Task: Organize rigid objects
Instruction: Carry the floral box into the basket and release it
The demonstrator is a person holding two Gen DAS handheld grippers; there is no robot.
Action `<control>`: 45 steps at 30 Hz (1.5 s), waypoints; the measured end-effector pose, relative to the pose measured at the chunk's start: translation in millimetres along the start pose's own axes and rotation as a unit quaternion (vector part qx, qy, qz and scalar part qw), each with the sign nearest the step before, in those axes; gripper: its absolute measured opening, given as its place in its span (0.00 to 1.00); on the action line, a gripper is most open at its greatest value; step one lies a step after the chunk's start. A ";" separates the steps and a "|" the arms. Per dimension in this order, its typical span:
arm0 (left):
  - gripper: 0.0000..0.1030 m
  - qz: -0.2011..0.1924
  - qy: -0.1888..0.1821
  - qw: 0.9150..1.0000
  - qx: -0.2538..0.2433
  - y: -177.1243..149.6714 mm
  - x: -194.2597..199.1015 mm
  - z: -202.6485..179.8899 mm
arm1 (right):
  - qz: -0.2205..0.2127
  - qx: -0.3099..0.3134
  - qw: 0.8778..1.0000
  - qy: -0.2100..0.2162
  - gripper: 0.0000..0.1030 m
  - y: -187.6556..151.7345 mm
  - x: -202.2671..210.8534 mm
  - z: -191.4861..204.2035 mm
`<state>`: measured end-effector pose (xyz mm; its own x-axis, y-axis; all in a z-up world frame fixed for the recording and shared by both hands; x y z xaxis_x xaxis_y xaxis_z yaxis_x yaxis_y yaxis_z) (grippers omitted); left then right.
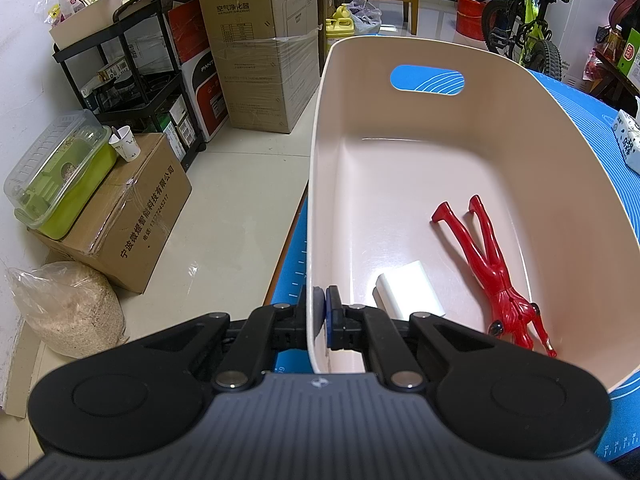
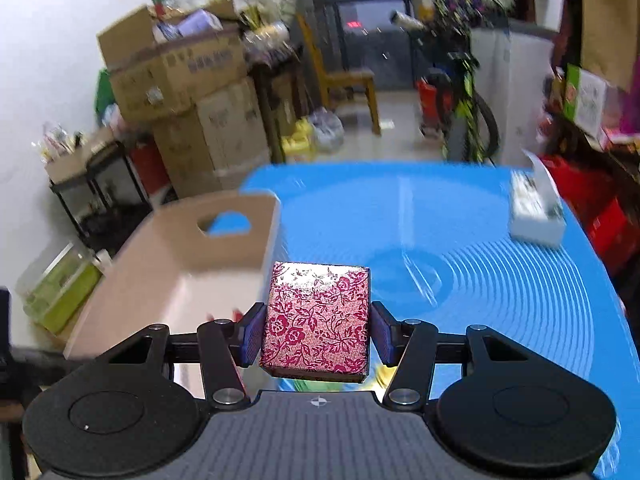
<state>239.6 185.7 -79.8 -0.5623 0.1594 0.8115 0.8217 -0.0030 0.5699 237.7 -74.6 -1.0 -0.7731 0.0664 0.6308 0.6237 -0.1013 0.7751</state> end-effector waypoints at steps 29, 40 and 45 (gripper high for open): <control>0.07 0.000 -0.002 1.000 0.001 0.1 0.3 -1.2 | 0.075 0.183 0.979 0.049 0.60 -42.1 -64.3 143.2; 0.07 0.000 -0.002 1.000 0.001 0.3 0.4 -1.1 | 0.038 0.098 0.993 0.052 0.64 -2.6 -23.3 91.4; 0.07 0.000 -0.002 1.000 0.001 0.3 0.1 -1.9 | 0.030 0.057 0.998 0.013 0.64 9.0 -16.0 35.0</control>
Point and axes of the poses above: each gripper's, at about its wrist camera, not at the fingertips, and x roughly against the way its jaws point, z to its left, y to its top, the point moved 9 cm from there along -x, roughly the way its jaws point, and after that the axes turned 13 degrees about -y, right-handed, at the moved point
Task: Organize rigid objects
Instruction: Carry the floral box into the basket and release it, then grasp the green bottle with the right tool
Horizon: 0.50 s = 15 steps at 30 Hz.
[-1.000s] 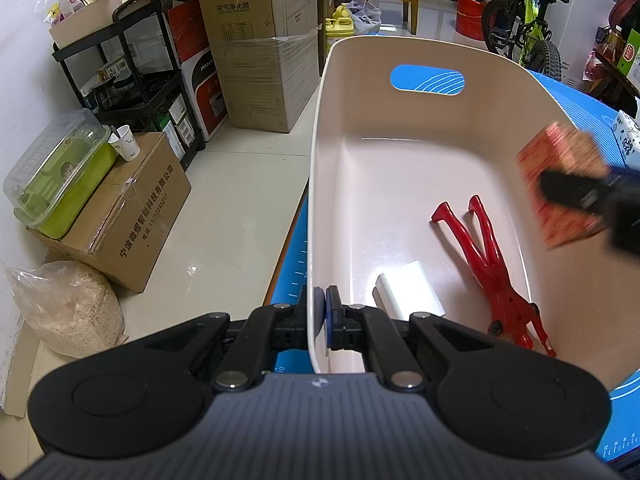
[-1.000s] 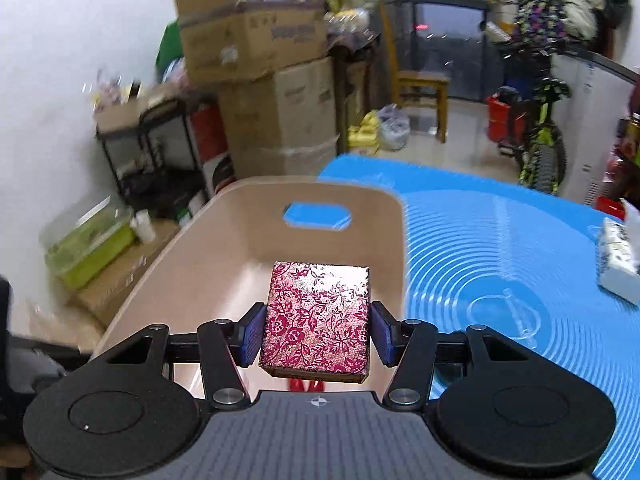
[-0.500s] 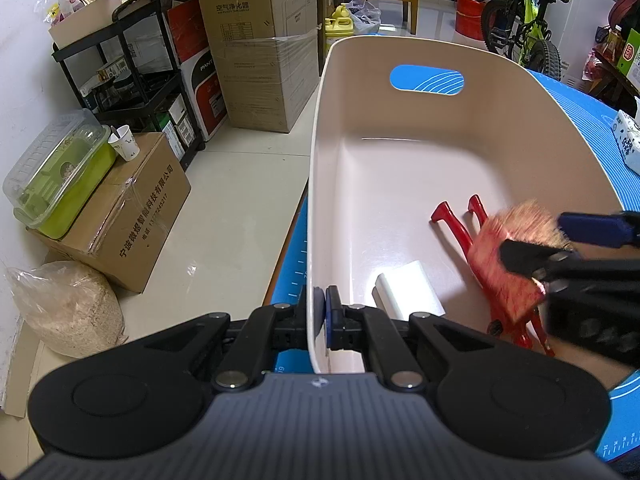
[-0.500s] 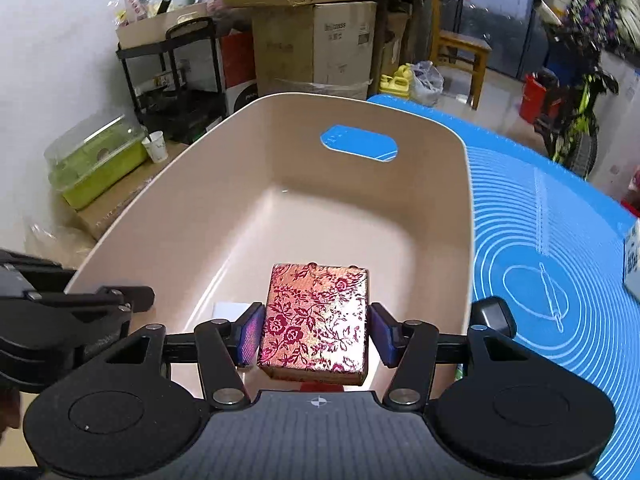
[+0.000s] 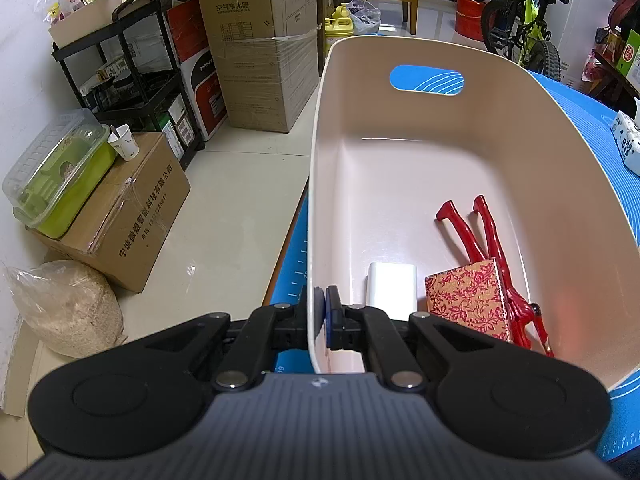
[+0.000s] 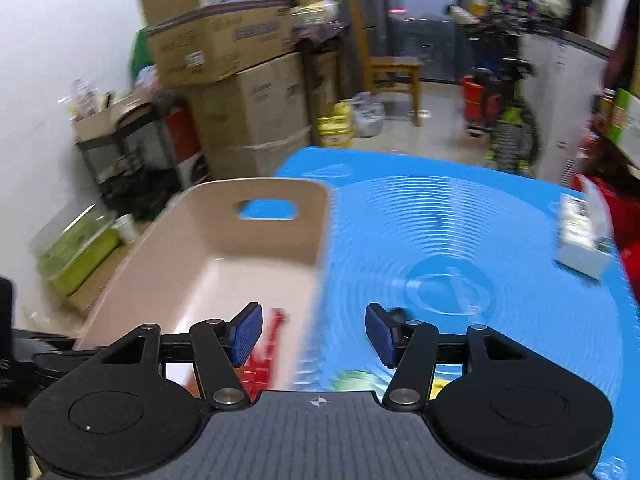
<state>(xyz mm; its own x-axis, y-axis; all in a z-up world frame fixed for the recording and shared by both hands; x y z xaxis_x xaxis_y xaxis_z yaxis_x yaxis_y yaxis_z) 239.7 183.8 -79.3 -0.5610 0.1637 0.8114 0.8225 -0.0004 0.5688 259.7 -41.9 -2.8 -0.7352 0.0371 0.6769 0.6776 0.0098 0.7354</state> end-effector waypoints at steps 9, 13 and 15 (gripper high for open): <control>0.07 0.000 0.000 1.000 0.000 0.0 0.2 -0.5 | 0.059 -0.044 0.991 -0.110 0.64 -53.3 -22.3 -103.6; 0.07 0.000 0.001 1.000 -0.001 0.2 0.3 0.2 | 0.105 -0.057 0.983 -0.142 0.63 -84.0 -39.4 -128.8; 0.07 0.000 0.001 1.000 -0.001 -0.4 0.0 0.3 | 0.126 -0.071 0.979 -0.140 0.61 -95.5 -47.3 -135.7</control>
Point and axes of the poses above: each gripper's, at about its wrist camera, not at the fingertips, and x roughly against the way its jaws point, z to its left, y to its top, the point moved 9 cm from there along -x, roughly the way its jaws point, and after that the axes turned 13 degrees about -y, right-handed, at the moved point
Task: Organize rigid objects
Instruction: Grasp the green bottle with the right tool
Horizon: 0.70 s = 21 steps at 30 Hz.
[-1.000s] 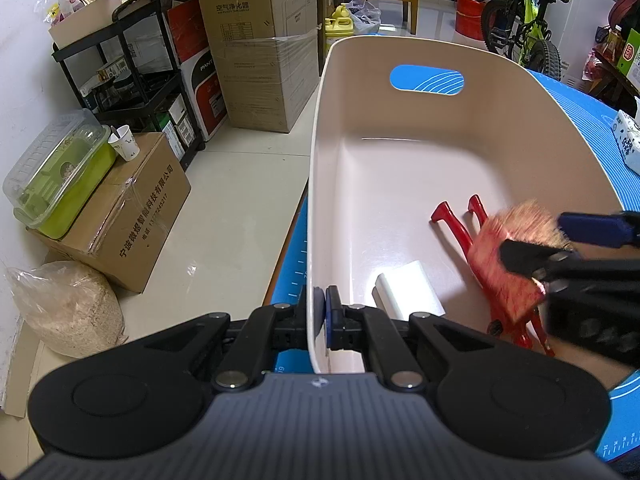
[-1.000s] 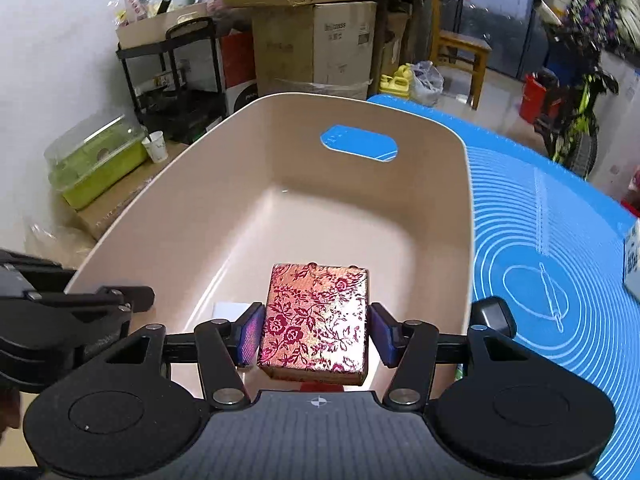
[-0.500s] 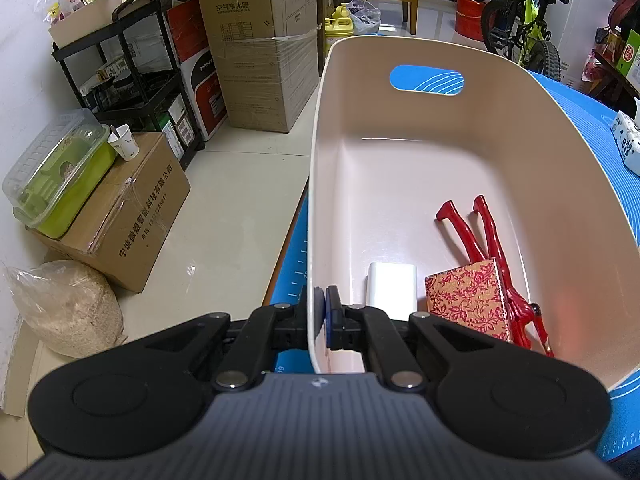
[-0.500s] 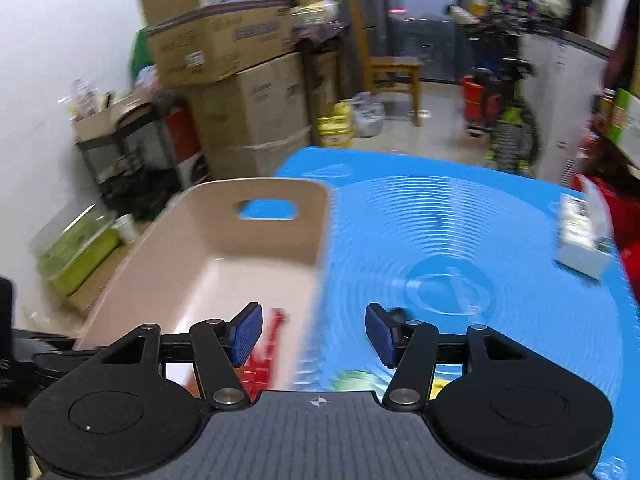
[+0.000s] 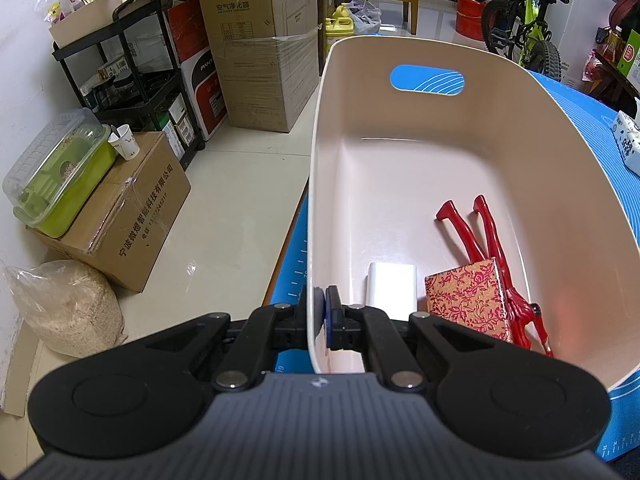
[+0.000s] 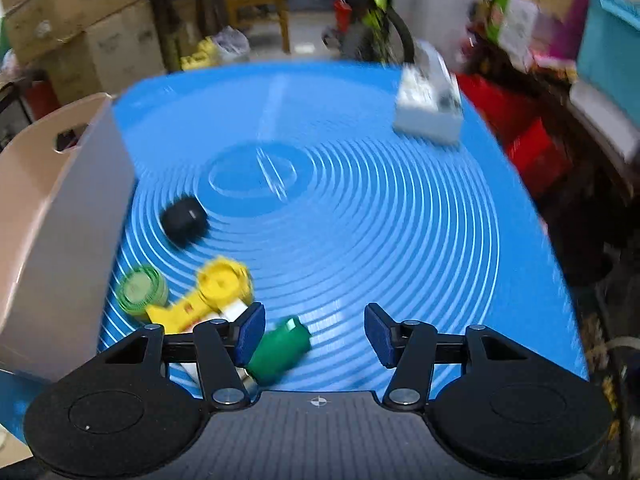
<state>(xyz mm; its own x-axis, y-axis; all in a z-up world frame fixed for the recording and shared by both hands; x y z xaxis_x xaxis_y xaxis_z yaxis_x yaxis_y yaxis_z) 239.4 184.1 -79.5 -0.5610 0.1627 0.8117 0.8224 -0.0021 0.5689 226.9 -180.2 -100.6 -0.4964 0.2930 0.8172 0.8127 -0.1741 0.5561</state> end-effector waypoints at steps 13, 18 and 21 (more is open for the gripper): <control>0.07 0.000 0.001 1.000 -0.001 -0.6 0.0 0.3 | 0.045 -0.018 0.998 0.034 0.58 -25.3 -20.6 11.0; 0.07 0.001 0.001 1.000 -0.001 -0.8 0.0 0.0 | 0.059 -0.015 0.998 0.027 0.55 -26.8 -29.6 19.8; 0.07 0.000 0.001 1.000 -0.001 -0.5 0.0 0.3 | 0.074 -0.038 0.996 0.025 0.55 -28.1 -34.5 21.0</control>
Point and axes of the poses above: each gripper's, at about its wrist camera, not at the fingertips, and x roughly against the way its jaws point, z to its left, y to its top, the point moved 9 cm from there along -x, roughly the way its jaws point, and after that the axes turned 13 degrees about -y, right-handed, at the moved point
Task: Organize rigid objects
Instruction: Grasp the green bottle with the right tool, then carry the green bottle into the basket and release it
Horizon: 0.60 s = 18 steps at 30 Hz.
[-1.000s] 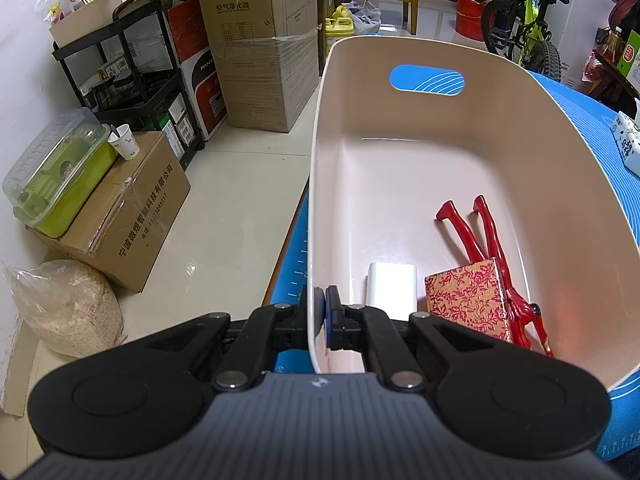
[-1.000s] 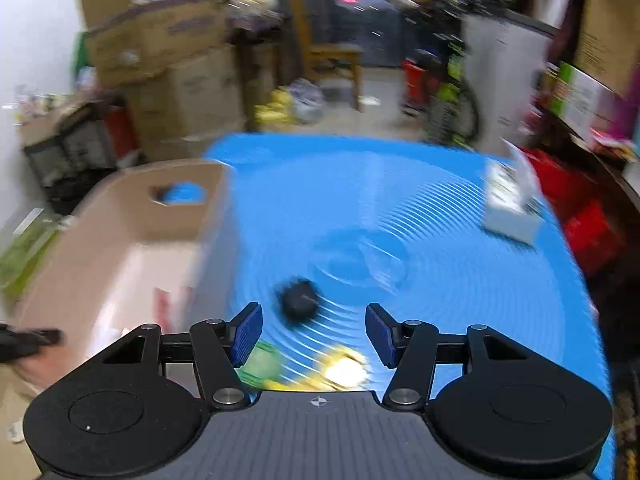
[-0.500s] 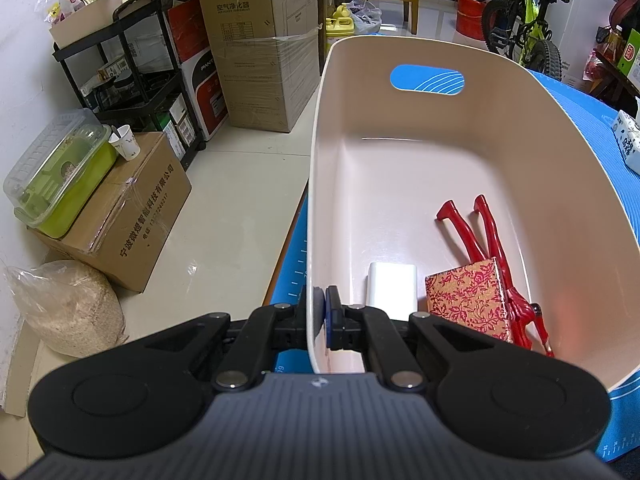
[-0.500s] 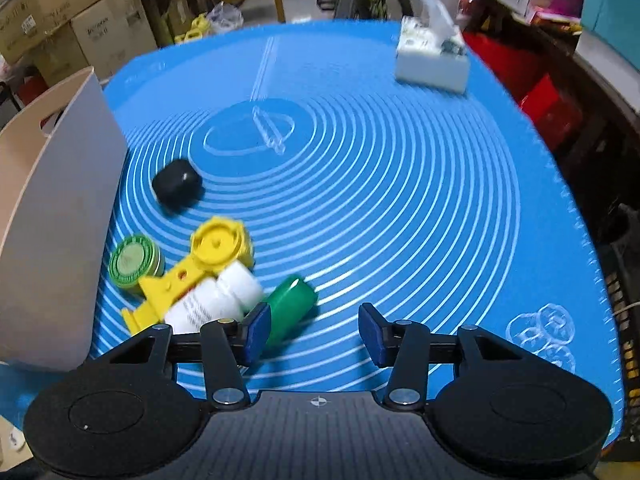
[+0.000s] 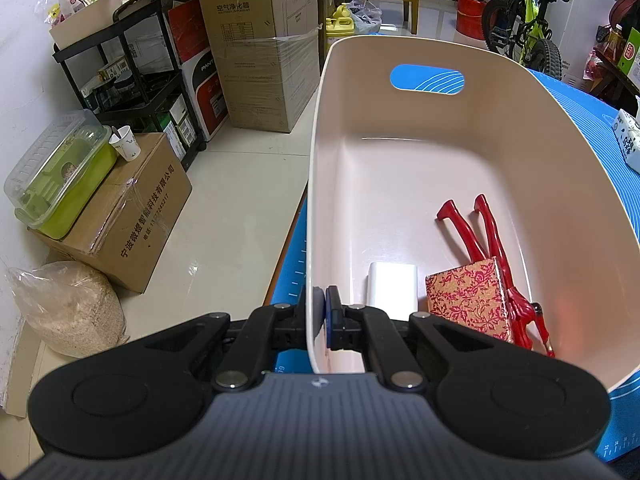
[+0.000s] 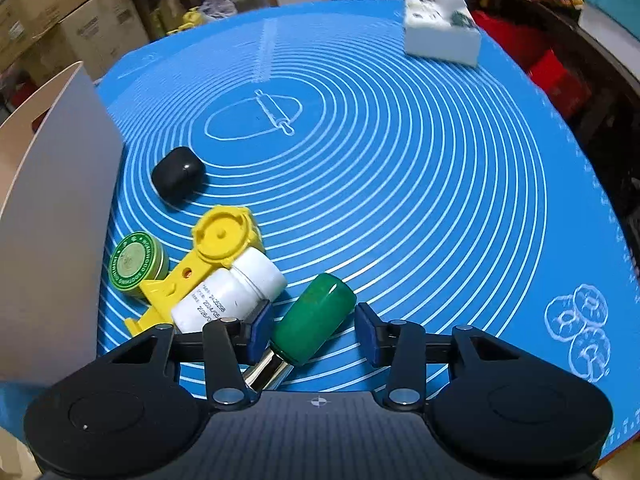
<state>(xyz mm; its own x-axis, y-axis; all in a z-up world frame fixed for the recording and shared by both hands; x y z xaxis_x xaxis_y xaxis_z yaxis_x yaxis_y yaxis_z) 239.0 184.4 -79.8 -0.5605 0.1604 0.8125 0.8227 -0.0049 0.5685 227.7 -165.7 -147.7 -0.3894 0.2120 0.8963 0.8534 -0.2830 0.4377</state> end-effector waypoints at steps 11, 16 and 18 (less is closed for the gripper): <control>0.08 0.000 0.001 1.000 0.000 -0.1 0.0 -0.3 | -0.015 0.037 0.999 -0.022 0.32 -5.5 -1.5 5.5; 0.08 0.000 0.000 1.000 0.000 1.1 0.4 1.0 | -0.023 0.031 0.999 -0.020 0.32 -5.2 1.3 0.1; 0.08 0.000 0.001 1.000 0.000 1.1 0.4 1.1 | -0.040 0.021 0.999 -0.020 0.32 -1.9 8.3 -3.1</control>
<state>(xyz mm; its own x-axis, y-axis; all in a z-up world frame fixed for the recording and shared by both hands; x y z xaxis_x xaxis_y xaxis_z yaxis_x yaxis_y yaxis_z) 239.8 185.5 -79.0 -0.5600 0.1586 0.8132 0.8232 -0.0050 0.5678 221.7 -166.3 -140.8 -0.4429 0.2698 0.8550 0.8343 -0.2251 0.5032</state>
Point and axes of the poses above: each gripper's, at about its wrist camera, not at the fingertips, and x roughly against the way its jaws point, z to its left, y to its top, the point moved 9 cm from there along -x, roughly the way its jaws point, and after that the axes turned 13 degrees about -y, right-handed, at the moved point
